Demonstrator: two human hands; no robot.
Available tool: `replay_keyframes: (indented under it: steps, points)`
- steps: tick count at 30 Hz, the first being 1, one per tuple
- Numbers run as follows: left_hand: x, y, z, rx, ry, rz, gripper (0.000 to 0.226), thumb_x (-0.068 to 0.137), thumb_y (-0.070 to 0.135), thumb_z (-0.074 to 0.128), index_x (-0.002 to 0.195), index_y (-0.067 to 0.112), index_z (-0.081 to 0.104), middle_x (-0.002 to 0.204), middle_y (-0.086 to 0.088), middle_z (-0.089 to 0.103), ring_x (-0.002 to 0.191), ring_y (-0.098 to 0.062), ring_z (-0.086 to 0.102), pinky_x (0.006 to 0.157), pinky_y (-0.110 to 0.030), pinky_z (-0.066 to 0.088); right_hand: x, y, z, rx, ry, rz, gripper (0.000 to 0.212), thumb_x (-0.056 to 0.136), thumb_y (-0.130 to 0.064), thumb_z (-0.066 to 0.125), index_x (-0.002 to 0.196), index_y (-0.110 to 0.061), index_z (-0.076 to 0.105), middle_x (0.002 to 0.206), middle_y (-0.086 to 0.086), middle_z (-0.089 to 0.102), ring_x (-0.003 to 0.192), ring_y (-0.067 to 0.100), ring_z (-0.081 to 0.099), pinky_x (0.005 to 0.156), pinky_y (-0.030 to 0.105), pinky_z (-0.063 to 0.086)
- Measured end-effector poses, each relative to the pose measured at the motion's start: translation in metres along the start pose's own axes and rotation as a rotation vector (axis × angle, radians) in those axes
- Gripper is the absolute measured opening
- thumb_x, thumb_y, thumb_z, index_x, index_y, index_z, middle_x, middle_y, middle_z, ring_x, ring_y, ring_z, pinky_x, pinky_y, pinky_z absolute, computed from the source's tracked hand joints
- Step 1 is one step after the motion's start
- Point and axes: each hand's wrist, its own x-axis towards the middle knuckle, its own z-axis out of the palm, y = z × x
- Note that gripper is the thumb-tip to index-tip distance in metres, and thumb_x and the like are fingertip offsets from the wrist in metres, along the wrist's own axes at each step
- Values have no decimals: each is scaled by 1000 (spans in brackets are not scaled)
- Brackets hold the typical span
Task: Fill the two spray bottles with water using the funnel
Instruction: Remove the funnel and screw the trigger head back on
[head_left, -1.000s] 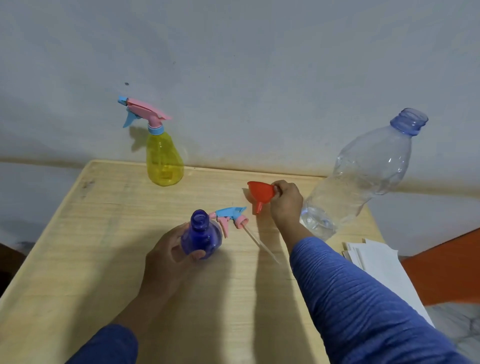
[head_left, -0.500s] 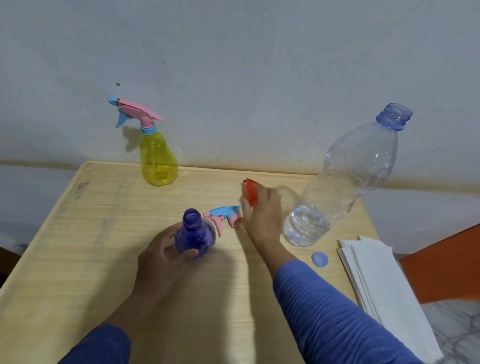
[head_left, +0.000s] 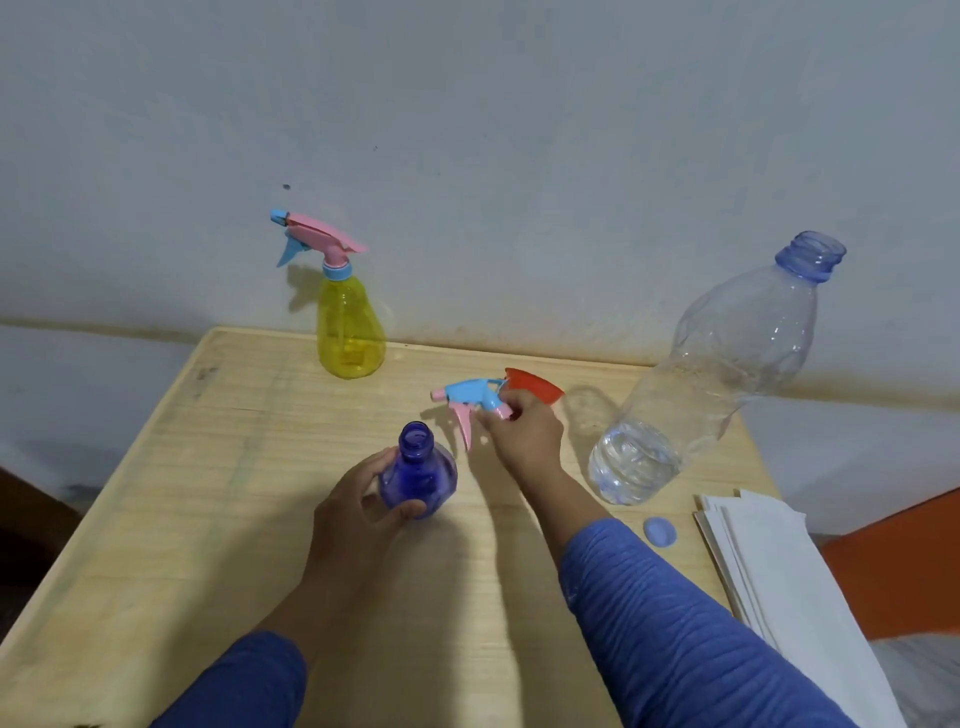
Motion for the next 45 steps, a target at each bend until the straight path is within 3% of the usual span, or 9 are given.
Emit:
replay_keyframes:
  steps: [3, 8, 11, 15, 23, 31, 36, 41, 45]
  points:
    - [-2, 6, -1, 6, -19, 13, 67, 56, 50, 72, 118, 42, 49, 109, 30, 49, 95, 0, 52, 77, -13, 40, -4, -43, -13, 248, 44, -14, 37, 81, -21, 72, 114, -12, 60, 106, 3, 62, 96, 16, 56, 86, 26, 44]
    - [-2, -1, 0, -81, -13, 3, 59, 70, 15, 79, 121, 33, 54, 111, 28, 52, 107, -4, 54, 79, -1, 36, -20, -112, -24, 560, 25, -94, 30, 76, -19, 76, 98, -22, 56, 100, 3, 62, 109, 28, 61, 96, 44, 50]
    - [-1, -3, 1, -88, -5, 10, 60, 69, 10, 77, 121, 30, 56, 111, 26, 54, 105, -3, 54, 79, 0, 35, -32, -131, -21, 648, -12, -116, 29, 78, -15, 74, 100, -19, 55, 112, 13, 63, 105, 27, 62, 96, 43, 51]
    - [0, -4, 2, -67, 12, 37, 59, 67, 11, 77, 119, 31, 58, 108, 33, 52, 104, -1, 55, 86, -11, 40, -47, -131, -6, 705, -24, -153, 26, 77, -11, 74, 88, -25, 55, 100, 10, 61, 89, 22, 59, 94, 44, 49]
    - [1, -6, 0, -78, 7, 79, 60, 62, 23, 73, 107, 54, 50, 106, 37, 53, 101, 15, 51, 85, -12, 39, -64, -114, 10, 708, -56, -321, 26, 80, -5, 71, 92, -24, 58, 89, -9, 63, 77, 6, 59, 79, 25, 49]
    - [2, -8, -1, -92, -4, 93, 61, 68, 11, 78, 116, 41, 54, 107, 35, 52, 101, 16, 49, 85, -9, 37, -62, -105, 13, 676, -36, -354, 27, 79, -3, 71, 94, -22, 58, 87, -12, 62, 72, 0, 57, 73, 15, 47]
    - [3, -9, 1, -80, 17, 106, 61, 67, 12, 80, 121, 30, 57, 107, 37, 49, 100, 15, 49, 92, -18, 41, -70, -62, 34, 515, -26, -218, 33, 80, -9, 71, 110, -16, 62, 95, -7, 65, 86, 7, 60, 81, 25, 51]
    - [5, -13, 2, -63, 31, 114, 62, 67, 14, 81, 124, 21, 57, 114, 20, 54, 109, -5, 54, 95, -28, 45, -76, -31, 51, 373, 48, -170, 20, 81, -13, 69, 100, -20, 68, 98, 6, 69, 90, 19, 63, 84, 34, 50]
    - [5, -15, 3, -44, 22, 126, 63, 68, 15, 81, 126, 22, 55, 120, 16, 54, 112, -8, 54, 96, -30, 46, -81, -27, 54, 373, 17, -166, 17, 82, -11, 68, 90, -26, 64, 82, -8, 68, 77, 5, 62, 81, 35, 52]
